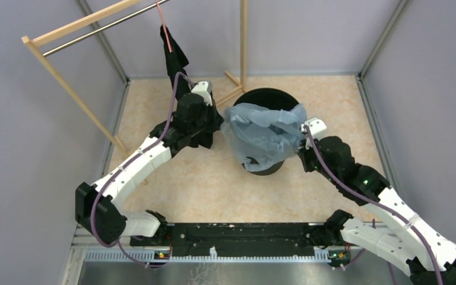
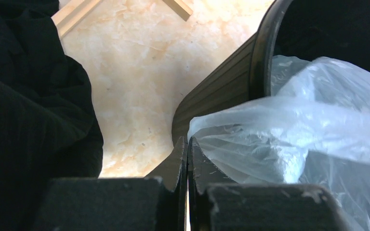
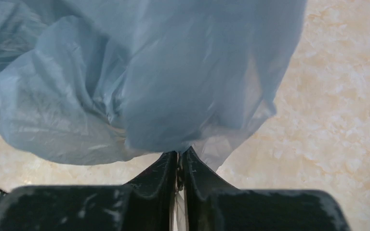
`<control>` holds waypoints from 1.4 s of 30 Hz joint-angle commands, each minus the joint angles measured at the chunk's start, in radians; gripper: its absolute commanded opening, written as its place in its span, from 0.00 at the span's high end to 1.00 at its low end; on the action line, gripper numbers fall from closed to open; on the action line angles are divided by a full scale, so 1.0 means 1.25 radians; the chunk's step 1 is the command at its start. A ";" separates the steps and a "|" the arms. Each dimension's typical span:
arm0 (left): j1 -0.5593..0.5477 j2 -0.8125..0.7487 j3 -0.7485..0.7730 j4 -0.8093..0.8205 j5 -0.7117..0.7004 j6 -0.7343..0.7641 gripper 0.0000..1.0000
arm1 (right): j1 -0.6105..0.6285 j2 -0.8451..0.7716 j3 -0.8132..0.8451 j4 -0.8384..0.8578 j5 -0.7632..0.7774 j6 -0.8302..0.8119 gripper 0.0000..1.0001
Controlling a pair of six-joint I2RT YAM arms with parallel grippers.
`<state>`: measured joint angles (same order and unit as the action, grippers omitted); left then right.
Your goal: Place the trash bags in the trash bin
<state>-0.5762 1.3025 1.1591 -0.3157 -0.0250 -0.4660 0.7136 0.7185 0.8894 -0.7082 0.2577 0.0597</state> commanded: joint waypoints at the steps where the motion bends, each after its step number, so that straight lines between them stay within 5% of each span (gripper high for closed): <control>1: 0.004 0.027 0.055 0.025 -0.034 0.024 1.00 | 0.005 -0.021 -0.077 0.154 0.061 0.036 0.84; 7: 0.004 0.026 0.078 0.017 0.016 0.035 0.99 | 0.003 0.015 0.034 0.087 0.040 0.071 0.50; 15: 0.004 -0.031 0.054 -0.002 0.054 0.047 0.81 | 0.004 -0.008 0.226 -0.124 -0.022 0.033 0.20; 25: 0.004 -0.130 0.078 -0.105 0.077 0.070 0.35 | 0.005 -0.012 0.281 -0.087 -0.069 0.004 0.09; 30: 0.004 -0.191 0.080 -0.145 0.215 0.060 0.15 | 0.005 0.069 0.358 -0.034 -0.024 -0.076 0.04; 34: 0.003 -0.220 0.077 -0.131 0.328 0.024 0.09 | 0.005 0.153 0.423 0.014 0.024 -0.131 0.01; 42: 0.002 -0.170 0.019 -0.034 0.303 -0.073 0.15 | -0.007 0.300 0.485 0.108 0.047 -0.166 0.01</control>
<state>-0.5747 1.0355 1.2076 -0.4347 0.3389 -0.4847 0.7136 1.0317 1.4242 -0.6640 0.2806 -0.1200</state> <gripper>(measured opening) 0.862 0.985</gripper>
